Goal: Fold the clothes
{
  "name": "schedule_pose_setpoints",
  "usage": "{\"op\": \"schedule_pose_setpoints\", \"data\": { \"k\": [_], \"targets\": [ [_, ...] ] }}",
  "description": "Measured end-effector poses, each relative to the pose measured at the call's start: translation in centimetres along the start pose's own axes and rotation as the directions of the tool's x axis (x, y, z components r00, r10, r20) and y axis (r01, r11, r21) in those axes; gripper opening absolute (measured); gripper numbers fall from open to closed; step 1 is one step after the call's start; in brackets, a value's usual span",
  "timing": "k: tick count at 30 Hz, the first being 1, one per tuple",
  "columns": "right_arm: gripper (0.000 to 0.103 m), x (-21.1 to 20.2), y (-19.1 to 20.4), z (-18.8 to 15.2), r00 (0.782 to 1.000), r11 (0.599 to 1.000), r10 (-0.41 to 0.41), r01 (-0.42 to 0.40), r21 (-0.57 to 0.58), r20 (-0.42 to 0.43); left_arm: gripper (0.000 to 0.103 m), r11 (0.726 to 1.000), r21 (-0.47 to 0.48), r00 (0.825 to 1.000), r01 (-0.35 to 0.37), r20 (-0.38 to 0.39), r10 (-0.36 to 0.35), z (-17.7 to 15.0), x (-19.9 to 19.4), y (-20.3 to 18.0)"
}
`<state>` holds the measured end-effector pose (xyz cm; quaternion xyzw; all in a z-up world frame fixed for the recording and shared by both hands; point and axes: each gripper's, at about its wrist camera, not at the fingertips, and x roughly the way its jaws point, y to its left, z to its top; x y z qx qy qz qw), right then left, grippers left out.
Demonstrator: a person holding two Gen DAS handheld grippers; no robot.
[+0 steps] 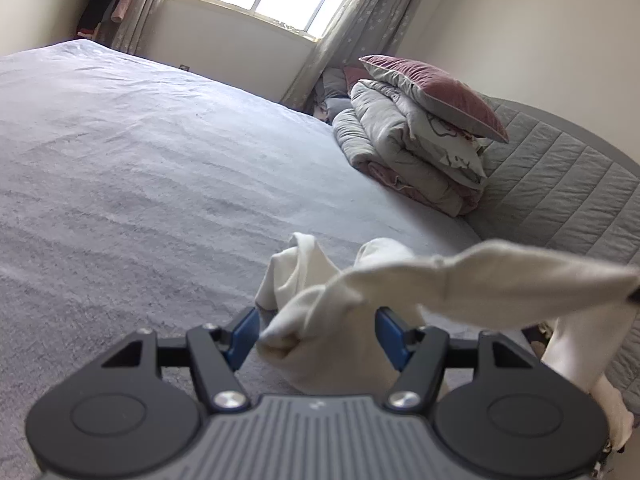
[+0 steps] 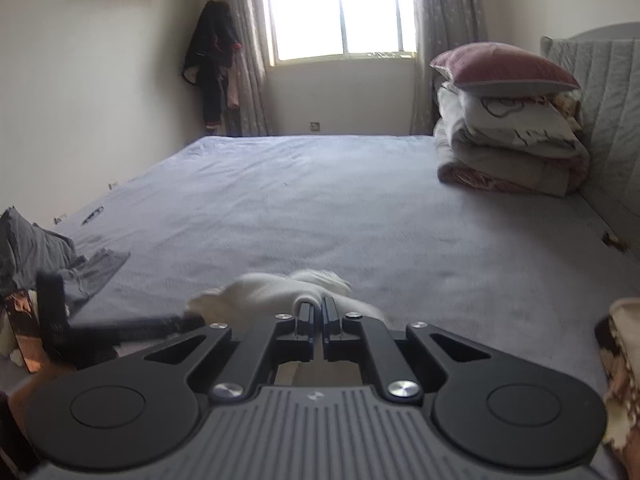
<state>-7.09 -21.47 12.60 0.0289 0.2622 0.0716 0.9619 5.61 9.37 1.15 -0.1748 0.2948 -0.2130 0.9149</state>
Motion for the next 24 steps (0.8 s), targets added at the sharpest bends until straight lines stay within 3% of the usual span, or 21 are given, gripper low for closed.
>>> {"op": "schedule_pose_setpoints", "data": {
  "k": [3,6,8,11,15,19,21,24],
  "targets": [
    [0.005,0.0,-1.8,-1.4,0.999,0.999,-0.045,0.045,0.03,-0.017,0.064,1.0,0.0,1.0,0.024,-0.005,-0.024,-0.2,-0.1,-0.2],
    [0.005,0.3,-3.7,-2.6,0.995,0.993,-0.084,0.088,0.078,-0.045,0.056,0.997,0.023,0.997,0.067,-0.023,-0.067,-0.9,0.1,-0.9],
    [0.005,0.5,-4.6,-3.5,0.993,0.989,-0.101,0.107,0.099,-0.062,0.035,0.994,0.047,0.995,0.095,-0.03,-0.094,-1.3,0.3,-1.6],
    [0.005,0.7,-5.1,-4.5,0.99,0.985,-0.113,0.123,0.12,-0.083,0.025,0.987,0.055,0.988,0.15,-0.045,-0.148,-2.0,0.4,-2.3],
    [0.009,0.9,-5.5,-5.0,0.99,0.98,-0.103,0.118,0.16,-0.101,0.022,0.972,0.069,0.973,0.223,-0.074,-0.218,-3.0,0.7,-3.3],
    [0.024,1.3,-5.5,-4.9,0.989,0.977,-0.099,0.117,0.179,-0.105,0.021,0.948,0.098,0.95,0.304,-0.109,-0.293,-4.2,0.8,-4.9],
    [0.037,1.4,-5.3,-4.8,0.991,0.976,-0.096,0.112,0.185,-0.096,0.021,0.932,0.12,0.936,0.342,-0.134,-0.327,-5.0,0.8,-6.0],
    [0.043,1.4,-5.2,-4.7,0.994,0.977,-0.076,0.09,0.193,-0.077,0.021,0.906,0.158,0.914,0.392,-0.177,-0.365,-6.3,0.8,-7.5]
  ]
}}
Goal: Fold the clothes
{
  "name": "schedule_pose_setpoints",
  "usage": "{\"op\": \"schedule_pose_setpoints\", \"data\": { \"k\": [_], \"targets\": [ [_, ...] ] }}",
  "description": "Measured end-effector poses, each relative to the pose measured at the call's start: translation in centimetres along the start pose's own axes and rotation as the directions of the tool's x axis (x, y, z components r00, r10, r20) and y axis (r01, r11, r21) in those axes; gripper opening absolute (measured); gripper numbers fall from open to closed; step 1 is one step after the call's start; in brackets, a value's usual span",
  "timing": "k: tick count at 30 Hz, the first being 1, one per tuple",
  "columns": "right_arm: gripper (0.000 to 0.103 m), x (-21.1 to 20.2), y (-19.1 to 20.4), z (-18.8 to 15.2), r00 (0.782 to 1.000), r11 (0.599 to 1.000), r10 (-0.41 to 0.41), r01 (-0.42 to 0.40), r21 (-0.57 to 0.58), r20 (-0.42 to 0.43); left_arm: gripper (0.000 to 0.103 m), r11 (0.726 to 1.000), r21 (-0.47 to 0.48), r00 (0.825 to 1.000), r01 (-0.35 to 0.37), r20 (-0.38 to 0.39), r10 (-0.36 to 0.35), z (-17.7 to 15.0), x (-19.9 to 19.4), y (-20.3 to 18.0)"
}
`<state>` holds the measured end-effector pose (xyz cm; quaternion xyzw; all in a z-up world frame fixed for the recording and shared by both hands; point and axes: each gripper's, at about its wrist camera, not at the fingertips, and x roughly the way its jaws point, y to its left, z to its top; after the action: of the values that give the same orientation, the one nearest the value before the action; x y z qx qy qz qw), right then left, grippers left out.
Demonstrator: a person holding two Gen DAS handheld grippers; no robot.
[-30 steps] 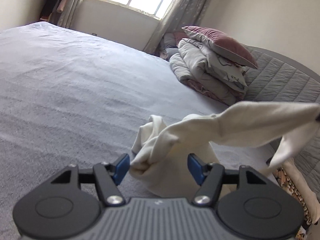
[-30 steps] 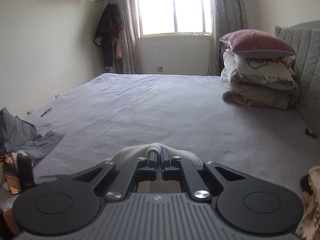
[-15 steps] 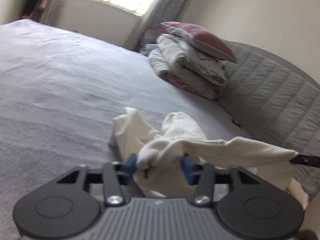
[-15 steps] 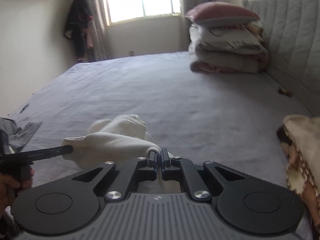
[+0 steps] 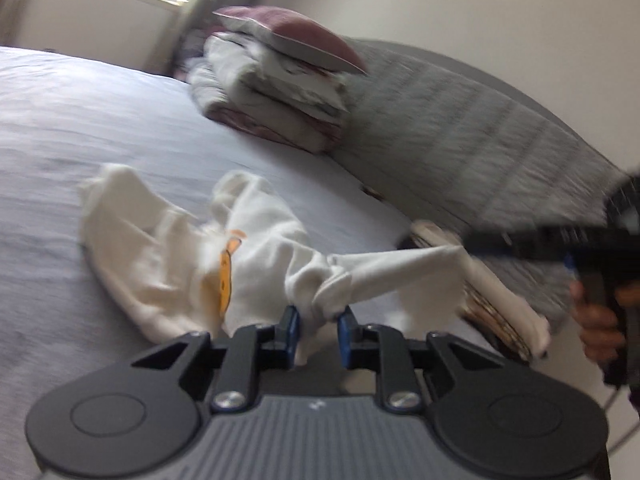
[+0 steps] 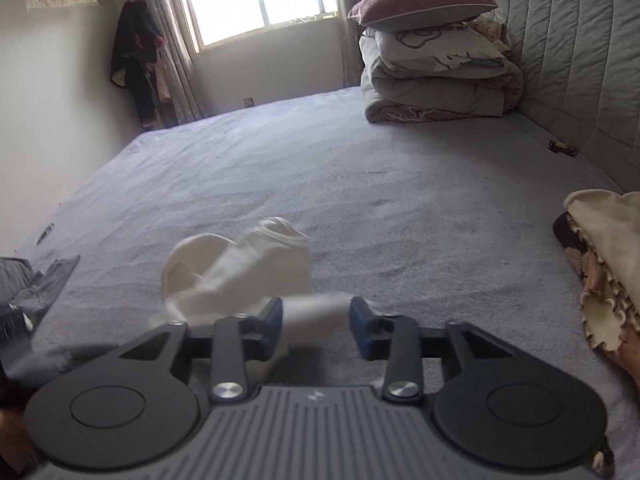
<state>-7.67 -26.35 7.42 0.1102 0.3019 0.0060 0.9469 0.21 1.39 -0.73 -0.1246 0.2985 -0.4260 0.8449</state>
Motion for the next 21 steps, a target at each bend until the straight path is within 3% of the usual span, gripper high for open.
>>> {"op": "schedule_pose_setpoints", "data": {
  "k": [6,8,11,13,18,21],
  "targets": [
    [0.045,1.5,1.0,-0.2,0.999,0.999,0.034,-0.034,-0.006,-0.027,0.026,0.997,0.057,0.996,0.059,-0.077,-0.055,-1.0,1.2,-1.7],
    [0.045,2.3,1.4,-0.4,0.998,0.999,0.044,-0.044,-0.006,-0.043,0.041,0.997,0.046,0.995,0.065,-0.077,-0.061,-0.8,1.0,-1.4],
    [0.045,3.5,2.1,-0.6,0.996,0.998,0.063,-0.063,-0.003,-0.06,0.054,0.998,0.013,0.996,0.066,-0.055,-0.065,-0.3,0.1,-0.4],
    [0.046,4.1,2.5,-0.5,0.995,0.997,0.076,-0.076,-0.001,-0.068,0.063,0.999,-0.009,0.998,0.052,-0.031,-0.052,0.2,-0.5,0.2],
    [0.046,5.5,3.3,0.1,0.992,0.995,0.096,-0.096,0.006,-0.081,0.066,0.999,-0.039,1.0,0.003,0.025,-0.002,1.6,-1.7,1.8],
    [0.046,6.5,3.5,0.5,0.993,0.996,0.092,-0.09,0.028,-0.073,0.066,0.997,-0.011,0.995,-0.082,0.053,0.083,2.8,-1.8,2.6]
  ]
}}
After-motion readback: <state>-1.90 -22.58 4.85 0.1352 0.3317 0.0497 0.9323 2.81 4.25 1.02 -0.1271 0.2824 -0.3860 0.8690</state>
